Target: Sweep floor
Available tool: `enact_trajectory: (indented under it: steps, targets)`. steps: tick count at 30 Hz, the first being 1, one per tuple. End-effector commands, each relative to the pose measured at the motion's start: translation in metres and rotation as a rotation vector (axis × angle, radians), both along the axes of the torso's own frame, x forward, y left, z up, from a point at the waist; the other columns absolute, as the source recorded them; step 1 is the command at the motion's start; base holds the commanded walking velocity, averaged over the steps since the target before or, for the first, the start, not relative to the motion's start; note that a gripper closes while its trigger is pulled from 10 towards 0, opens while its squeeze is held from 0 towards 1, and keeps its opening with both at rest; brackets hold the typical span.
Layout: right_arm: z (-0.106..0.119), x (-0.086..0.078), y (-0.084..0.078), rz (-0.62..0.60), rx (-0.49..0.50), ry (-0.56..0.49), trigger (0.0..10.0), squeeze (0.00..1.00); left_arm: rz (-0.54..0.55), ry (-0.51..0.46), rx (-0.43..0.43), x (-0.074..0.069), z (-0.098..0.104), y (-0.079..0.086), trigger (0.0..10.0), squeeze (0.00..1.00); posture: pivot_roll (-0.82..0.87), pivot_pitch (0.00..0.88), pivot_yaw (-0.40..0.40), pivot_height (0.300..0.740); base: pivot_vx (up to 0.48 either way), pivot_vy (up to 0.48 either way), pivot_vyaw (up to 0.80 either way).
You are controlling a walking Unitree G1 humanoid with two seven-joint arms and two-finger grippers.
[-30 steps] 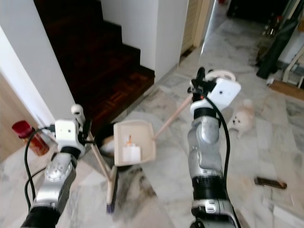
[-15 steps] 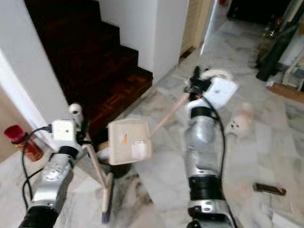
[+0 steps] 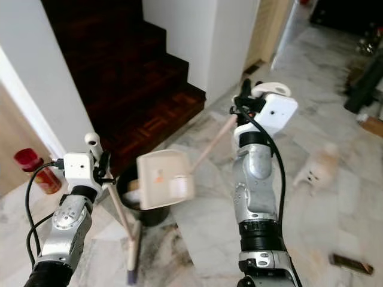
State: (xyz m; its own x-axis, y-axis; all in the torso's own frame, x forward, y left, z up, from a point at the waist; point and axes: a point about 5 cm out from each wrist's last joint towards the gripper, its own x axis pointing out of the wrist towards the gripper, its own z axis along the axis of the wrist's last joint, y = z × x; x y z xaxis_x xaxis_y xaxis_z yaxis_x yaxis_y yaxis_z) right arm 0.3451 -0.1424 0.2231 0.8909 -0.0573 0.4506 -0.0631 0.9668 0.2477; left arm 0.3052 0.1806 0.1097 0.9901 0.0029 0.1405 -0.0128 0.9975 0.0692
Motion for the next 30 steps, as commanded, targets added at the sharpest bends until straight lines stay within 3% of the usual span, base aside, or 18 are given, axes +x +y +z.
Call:
enact_trajectory:
  steps: [1, 12, 20, 30]
  targets:
    - [0.006, -0.003, -0.007, -0.018, 0.046, -0.034, 10.0, 0.00, -0.020, -0.063, 0.000, -0.001, 0.012, -0.003, 10.0, 0.00, 0.04, 0.019, 0.000, 0.740, 0.000, 0.000, 0.00]
    - [0.008, -0.002, -0.007, -0.026, 0.058, -0.038, 10.0, 0.00, -0.001, -0.047, 0.046, -0.009, 0.011, 0.010, 10.0, 0.00, 0.04, 0.029, 0.001, 0.740, 0.000, 0.000, 0.00]
    - [0.022, -0.005, -0.012, -0.065, 0.064, -0.109, 10.0, 0.00, 0.009, -0.036, 0.081, -0.015, 0.010, 0.019, 10.0, 0.00, 0.05, 0.034, 0.003, 0.740, 0.000, 0.000, 0.00]
    - [0.038, -0.009, -0.007, -0.053, 0.047, -0.178, 10.0, 0.00, -0.004, -0.010, 0.120, -0.021, 0.007, 0.019, 10.0, 0.00, 0.05, 0.042, 0.000, 0.740, 0.285, 0.000, 0.00]
